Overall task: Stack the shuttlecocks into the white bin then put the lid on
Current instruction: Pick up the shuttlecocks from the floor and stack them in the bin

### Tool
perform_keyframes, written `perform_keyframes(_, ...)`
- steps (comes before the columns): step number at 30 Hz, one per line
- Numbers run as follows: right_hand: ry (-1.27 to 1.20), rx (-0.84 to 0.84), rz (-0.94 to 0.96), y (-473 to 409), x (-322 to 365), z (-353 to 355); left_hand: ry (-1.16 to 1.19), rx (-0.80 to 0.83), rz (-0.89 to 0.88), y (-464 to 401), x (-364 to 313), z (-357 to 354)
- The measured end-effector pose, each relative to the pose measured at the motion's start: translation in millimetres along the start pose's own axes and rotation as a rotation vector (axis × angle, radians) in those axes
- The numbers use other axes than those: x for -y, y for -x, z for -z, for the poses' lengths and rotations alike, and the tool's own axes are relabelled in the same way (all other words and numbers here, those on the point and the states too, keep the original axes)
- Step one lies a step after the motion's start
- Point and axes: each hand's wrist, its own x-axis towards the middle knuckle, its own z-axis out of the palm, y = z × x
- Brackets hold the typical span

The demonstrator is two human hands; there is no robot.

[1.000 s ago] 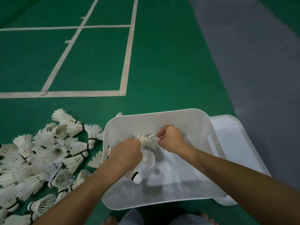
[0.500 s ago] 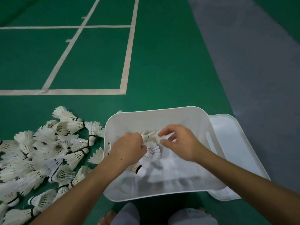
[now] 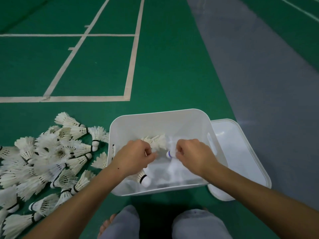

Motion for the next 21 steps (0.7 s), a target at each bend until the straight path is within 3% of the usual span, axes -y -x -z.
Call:
perform_keyframes(3, -0.052, -0.053, -0.158, -20, -16, -2, -0.164, 0.114, 0.014, -8, 6, -5)
perform_keyframes(8, -0.179, -0.055, -0.244, -62, -14, -16, -0.388, 0.235, 0.017, -35, 7, -7)
perform_keyframes(13, -0.359, 0.044, -0.272, -86, -8, -28, -0.377, 0.229, 0.025, -56, 5, -3)
perform_keyframes(21, -0.653, 0.17, -0.473, -112, -21, -64, -0.318, 0.216, 0.033, -67, 15, -6)
